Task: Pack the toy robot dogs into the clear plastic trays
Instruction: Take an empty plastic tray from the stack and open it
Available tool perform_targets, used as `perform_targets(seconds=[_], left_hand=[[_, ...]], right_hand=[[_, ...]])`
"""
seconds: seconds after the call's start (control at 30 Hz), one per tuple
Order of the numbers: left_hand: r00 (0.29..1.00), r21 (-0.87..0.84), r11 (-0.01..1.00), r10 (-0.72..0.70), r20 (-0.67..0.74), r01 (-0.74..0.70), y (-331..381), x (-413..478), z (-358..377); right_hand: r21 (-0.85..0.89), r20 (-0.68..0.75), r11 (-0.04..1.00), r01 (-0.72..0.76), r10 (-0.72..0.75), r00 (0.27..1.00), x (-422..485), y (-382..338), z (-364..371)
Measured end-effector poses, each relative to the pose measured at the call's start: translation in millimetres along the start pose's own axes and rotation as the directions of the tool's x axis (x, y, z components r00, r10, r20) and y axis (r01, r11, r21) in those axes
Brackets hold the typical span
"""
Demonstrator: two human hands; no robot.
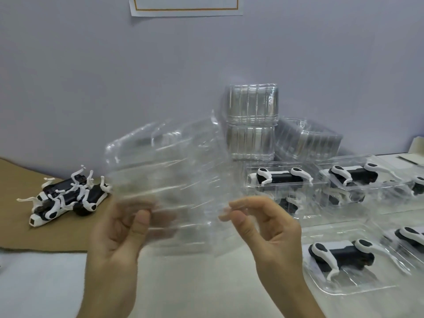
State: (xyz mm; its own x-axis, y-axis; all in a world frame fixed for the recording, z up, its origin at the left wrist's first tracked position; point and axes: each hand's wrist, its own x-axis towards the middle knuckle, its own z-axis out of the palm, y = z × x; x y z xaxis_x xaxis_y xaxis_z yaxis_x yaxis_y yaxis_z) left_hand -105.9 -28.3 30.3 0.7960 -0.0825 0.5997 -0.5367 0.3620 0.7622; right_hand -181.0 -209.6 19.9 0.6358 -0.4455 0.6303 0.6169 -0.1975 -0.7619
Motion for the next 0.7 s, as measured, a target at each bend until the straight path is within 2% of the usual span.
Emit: perform_targets(seconds=[0.07,0.13,0.2,0.23,0.3,0.37,0.43,0.53,0.6,0.67,0.7], left_hand=[[0.989,0.007,1.0,-0.025,-0.146,0.027,-10.2,17.3,-19.0],[0.955,-0.05,0.988,-0.155,-0.254,0.147,-26.0,46.4,-45.9],[0.899,-0.235,0.936,-0.326,-0.291,0.263,-32.6,77.2,-60.5],[0.878,-0.368,0.887,-0.392,-0.276,0.28,-32.7,91.0,-61.6],[0.825,-0.621,0.726,-0.522,-0.216,0.296,-33.9,117.2,-54.8],[0.761,-0.735,0.594,-0.627,-0.167,0.329,-42.9,135.7,-39.8],[0.684,-0.713,0.556,-0.714,-0.148,0.427,-58.9,146.0,-22.5],[0.618,-0.575,0.605,-0.759,-0.207,0.551,-87.2,160.0,6.7],[0.563,-0.604,0.547,-0.805,-0.187,0.58,-105.3,169.9,19.9],[0.559,-0.549,0.528,-0.819,-0.128,0.648,-124.9,176.5,23.5],[0.554,-0.456,0.533,-0.827,-0.102,0.712,-135.9,177.8,22.2]], right_hand=[[0.005,-0.055,0.999,0.032,-0.032,0.998,1.2,-1.4,-3.9],[-0.023,-0.105,0.997,0.071,-0.073,0.992,-0.5,-0.7,-5.2],[-0.084,-0.155,0.99,0.117,-0.129,0.98,-5.3,1.7,-1.9],[-0.121,-0.178,0.982,0.142,-0.162,0.971,-8.1,3.5,1.0],[-0.197,-0.212,0.964,0.18,-0.221,0.952,-13.3,6.8,6.8],[-0.249,-0.236,0.946,0.209,-0.268,0.934,-15.6,9.1,9.5],[-0.287,-0.244,0.93,0.231,-0.304,0.921,-15.4,9.9,9.3],[-0.319,-0.259,0.917,0.239,-0.327,0.909,-14.1,10.6,9.1],[-0.356,-0.273,0.905,0.232,-0.339,0.9,-13.5,11.2,10.7],[-0.384,-0.283,0.897,0.22,-0.341,0.896,-12.2,11.6,12.0],[-0.397,-0.28,0.892,0.217,-0.342,0.897,-11.1,11.8,12.0]])
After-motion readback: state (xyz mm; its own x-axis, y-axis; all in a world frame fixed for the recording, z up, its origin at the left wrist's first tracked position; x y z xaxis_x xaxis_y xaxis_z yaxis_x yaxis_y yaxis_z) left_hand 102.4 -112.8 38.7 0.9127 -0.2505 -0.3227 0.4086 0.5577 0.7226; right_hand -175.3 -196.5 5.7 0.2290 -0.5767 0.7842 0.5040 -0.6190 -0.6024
